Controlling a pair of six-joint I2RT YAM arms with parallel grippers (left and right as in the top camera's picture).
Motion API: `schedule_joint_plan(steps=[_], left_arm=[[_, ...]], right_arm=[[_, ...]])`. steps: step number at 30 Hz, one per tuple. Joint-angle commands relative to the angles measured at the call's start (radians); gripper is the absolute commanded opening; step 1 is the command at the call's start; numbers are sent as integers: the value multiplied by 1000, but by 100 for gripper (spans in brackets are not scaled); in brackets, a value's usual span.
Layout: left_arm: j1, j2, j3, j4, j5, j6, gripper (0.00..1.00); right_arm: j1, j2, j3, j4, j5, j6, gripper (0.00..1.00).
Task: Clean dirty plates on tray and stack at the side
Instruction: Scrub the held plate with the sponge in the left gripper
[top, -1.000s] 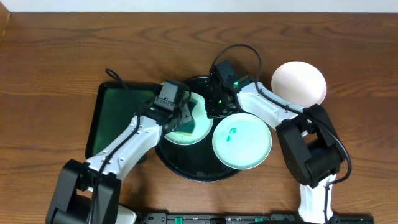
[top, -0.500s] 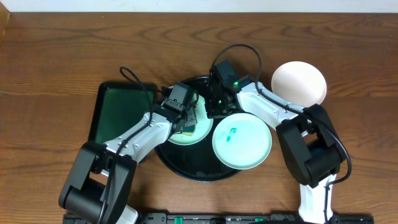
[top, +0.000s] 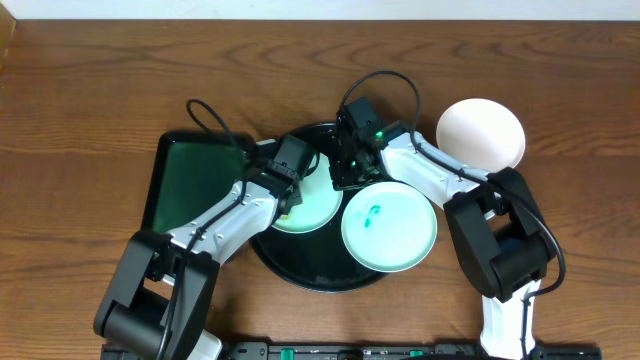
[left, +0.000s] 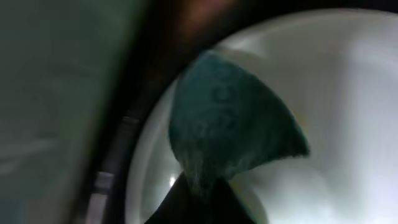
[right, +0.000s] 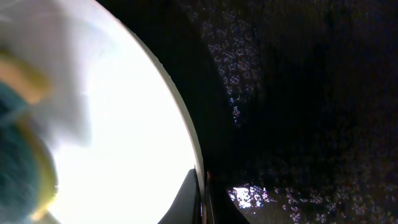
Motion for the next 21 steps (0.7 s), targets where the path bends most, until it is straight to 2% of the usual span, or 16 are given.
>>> schedule_joint_plan(steps=[1, 3, 5, 9, 11, 14, 17, 21], left_arm=[[13, -10, -6, -10, -218, 2, 7], [13, -29, 0, -5, -188, -6, 7], [13, -56, 3, 13, -95, -6, 7], [13, -84, 3, 83, 267, -25, 7], [10, -72, -1, 110, 393, -59, 7], [10, -43, -8, 112, 417, -133, 7], [11, 1, -10, 112, 389, -114, 8], [13, 46, -10, 99, 203, -66, 8]], right_arm=[[0, 21, -6, -20, 49, -20, 1], [0, 21, -6, -20, 48, -20, 1], [0, 21, -6, -20, 48, -20, 1], [1, 21, -6, -16, 49, -20, 1], [0, 21, -6, -12, 48, -20, 1], [0, 21, -6, -10, 49, -20, 1], [0, 21, -6, -12, 49, -20, 1], [0, 21, -6, -20, 49, -20, 1]])
